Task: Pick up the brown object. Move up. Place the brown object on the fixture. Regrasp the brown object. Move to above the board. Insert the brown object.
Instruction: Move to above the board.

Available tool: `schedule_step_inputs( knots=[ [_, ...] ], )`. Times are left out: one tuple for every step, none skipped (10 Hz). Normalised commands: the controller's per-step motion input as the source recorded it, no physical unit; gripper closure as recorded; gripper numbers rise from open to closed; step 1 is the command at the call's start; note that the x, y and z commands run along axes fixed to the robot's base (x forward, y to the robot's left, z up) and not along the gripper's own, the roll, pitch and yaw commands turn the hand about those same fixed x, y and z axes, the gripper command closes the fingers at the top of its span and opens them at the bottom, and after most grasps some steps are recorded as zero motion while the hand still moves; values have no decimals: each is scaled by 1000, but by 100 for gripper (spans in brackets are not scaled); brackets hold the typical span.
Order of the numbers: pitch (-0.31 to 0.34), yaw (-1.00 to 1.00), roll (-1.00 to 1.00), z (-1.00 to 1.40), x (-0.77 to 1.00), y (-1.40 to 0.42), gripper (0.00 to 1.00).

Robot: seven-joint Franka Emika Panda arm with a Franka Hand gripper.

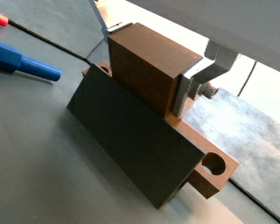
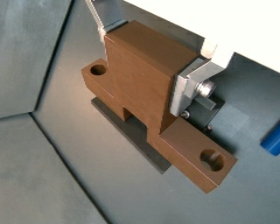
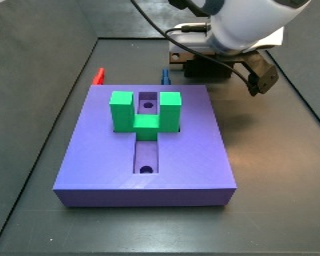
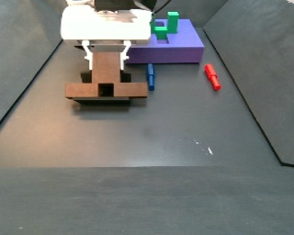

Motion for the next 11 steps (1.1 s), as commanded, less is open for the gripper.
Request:
schedule_step_inputs(
  knots=[
    [22, 19, -36, 1400, 6, -3, 100],
    [33, -4, -155, 1400, -19, 19, 100],
    [29, 6, -118, 1400, -19, 18, 100],
    [35, 10, -68, 1400, -13, 4, 100],
    [36, 11, -34, 1400, -12, 3, 100],
    [37, 16, -23, 1400, -5, -6, 100],
    [49, 17, -18, 808, 9, 1, 100],
    [54, 21, -1, 417, 25, -3, 100],
    [69, 27, 9, 193, 40, -17, 100],
    [62, -85, -1000, 288, -905, -1400, 100],
    [50, -82, -1000, 284, -934, -1400, 100]
  ],
)
